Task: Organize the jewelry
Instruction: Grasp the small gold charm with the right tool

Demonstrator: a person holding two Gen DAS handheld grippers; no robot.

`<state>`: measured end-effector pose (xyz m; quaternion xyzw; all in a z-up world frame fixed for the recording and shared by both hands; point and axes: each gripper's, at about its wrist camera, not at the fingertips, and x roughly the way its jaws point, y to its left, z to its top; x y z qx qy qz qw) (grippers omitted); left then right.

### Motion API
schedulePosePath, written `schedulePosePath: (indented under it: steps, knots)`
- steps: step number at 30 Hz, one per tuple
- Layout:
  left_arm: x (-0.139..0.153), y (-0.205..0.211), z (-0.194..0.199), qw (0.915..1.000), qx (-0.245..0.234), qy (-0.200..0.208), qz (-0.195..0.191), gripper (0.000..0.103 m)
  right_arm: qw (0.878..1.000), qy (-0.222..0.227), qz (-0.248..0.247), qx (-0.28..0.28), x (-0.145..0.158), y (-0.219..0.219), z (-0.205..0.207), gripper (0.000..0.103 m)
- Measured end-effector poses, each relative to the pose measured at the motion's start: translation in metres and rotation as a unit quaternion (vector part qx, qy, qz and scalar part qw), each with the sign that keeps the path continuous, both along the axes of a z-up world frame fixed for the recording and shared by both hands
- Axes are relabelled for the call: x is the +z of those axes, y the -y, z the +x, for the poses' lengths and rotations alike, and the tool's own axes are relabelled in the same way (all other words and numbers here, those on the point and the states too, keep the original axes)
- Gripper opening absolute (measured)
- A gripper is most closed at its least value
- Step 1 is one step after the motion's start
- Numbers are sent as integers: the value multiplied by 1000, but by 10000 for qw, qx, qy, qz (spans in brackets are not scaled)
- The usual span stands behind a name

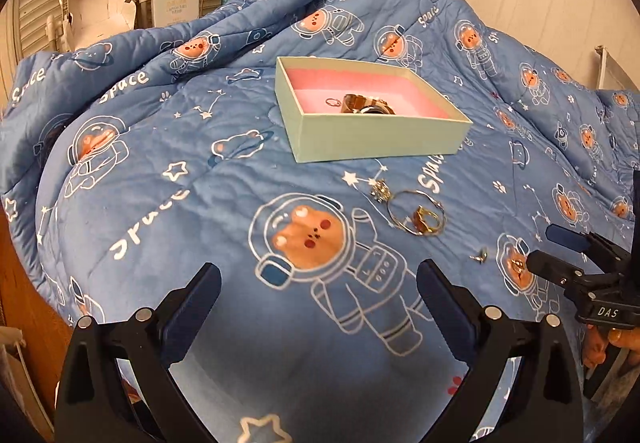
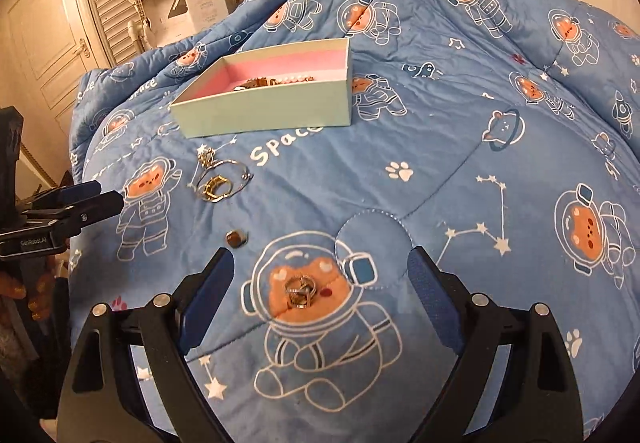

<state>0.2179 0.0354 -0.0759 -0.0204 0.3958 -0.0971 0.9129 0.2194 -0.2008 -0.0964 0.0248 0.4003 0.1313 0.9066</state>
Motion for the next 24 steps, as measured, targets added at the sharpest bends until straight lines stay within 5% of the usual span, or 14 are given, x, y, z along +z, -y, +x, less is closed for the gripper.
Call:
schedulePosePath:
  steps: [8,14,24]
  knots:
    - [-9,27,-18,9994,-166,60,289,95,9999,-113,8,118,-5,-8,-14,75]
    - [-12,46,-11,9980,-451,17,440,76,9996,-193,-43,212,-10,-15,-13,57]
    - [-19,59,18,9980,-440,-245,387,65,9992,-379,92,103,-19,-10,-2,31]
